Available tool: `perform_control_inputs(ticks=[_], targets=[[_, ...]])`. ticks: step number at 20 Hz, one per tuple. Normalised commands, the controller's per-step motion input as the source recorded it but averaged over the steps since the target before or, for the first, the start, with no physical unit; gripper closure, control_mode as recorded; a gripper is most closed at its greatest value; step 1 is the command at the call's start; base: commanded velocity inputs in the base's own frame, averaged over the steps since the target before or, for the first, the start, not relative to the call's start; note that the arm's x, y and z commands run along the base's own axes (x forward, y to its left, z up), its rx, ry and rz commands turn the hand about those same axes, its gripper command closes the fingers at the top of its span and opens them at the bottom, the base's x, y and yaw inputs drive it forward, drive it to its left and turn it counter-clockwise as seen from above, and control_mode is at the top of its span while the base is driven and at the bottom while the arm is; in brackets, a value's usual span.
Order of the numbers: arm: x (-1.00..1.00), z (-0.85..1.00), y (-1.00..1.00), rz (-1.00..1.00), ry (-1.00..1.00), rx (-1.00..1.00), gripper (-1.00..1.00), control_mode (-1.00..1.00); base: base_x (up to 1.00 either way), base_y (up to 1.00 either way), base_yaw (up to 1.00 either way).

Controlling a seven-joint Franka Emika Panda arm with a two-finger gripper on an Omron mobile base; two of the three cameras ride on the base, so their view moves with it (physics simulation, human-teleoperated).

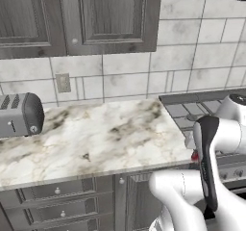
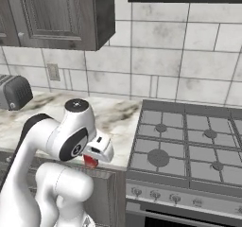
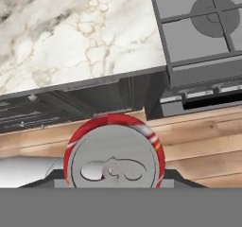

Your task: Four empty soda cans are scattered around the kitchen. Gather all the cans and cluster them next to the stove for recycling.

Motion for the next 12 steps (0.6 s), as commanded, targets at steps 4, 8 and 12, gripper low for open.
perform_control_inputs(ticks=[4,8,12], targets=[[0.28,-0.05,-0.04,0.01,-0.07,-0.04,1.00,-1.00,0.00,0.00,0.00],[0.74,-0.05,-0.05,0.01,0.00,0.00,1.00,-1.00,0.00,0.00,0.00],[0.72,-0.01,-0.06,0.00,0.02,0.00,1.00,-1.00,0.00,0.00,0.00]])
